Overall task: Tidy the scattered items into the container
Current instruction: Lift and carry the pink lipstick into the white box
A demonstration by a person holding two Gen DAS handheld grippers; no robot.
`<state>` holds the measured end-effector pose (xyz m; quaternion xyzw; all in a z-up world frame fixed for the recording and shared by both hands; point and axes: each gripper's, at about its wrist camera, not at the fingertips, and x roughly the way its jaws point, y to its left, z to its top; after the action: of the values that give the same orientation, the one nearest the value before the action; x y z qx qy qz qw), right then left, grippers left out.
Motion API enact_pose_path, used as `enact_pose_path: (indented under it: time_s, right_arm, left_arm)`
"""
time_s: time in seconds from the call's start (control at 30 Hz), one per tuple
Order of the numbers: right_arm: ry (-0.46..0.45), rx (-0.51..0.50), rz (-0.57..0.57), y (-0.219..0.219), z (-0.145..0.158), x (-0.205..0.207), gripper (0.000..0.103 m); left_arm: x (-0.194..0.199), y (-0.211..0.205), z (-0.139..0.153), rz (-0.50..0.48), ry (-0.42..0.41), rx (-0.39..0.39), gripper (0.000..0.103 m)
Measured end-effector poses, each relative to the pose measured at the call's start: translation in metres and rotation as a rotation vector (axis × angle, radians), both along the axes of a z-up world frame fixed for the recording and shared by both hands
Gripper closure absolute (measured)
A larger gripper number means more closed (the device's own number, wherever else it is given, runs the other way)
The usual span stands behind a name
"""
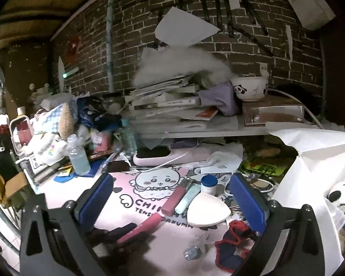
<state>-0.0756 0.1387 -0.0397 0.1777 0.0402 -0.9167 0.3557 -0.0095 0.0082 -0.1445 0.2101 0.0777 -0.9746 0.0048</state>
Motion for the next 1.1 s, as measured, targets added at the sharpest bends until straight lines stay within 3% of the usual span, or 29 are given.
enact_pose_path:
  time_s: [0.1,0.4,0.57,0.7,0.93,1.1]
  right_arm:
    - [0.017,0.025,-0.009,-0.004,-0.004,-0.005,0.002]
    - [0.029,0.066,-0.059,-0.013,-0.011,-0.016,0.002]
    - [0.049,0.178,-0.048,-0.034,-0.02,-0.017,0.002]
    - [-0.019,0.229,0.007,-0.051,-0.03,-0.023,0.002]
    - [-0.098,0.273,0.037,-0.067,-0.045,-0.031,0.002]
    - [-0.137,0.265,0.037,-0.065,-0.049,-0.037,0.002]
  left_arm:
    - [0.001,-0.004,0.002,0.01,-0.018,-0.009,0.092]
    - [0.02,-0.041,0.025,0.081,-0.014,0.066,0.092]
    - [0.032,-0.062,0.065,0.099,-0.03,0.124,0.092]
    - [0.033,-0.065,0.108,0.096,-0.062,0.13,0.092]
    - [0.016,-0.039,0.174,-0.004,-0.072,0.138,0.092]
    - [-0.013,0.004,0.201,-0.149,-0.073,0.144,0.092]
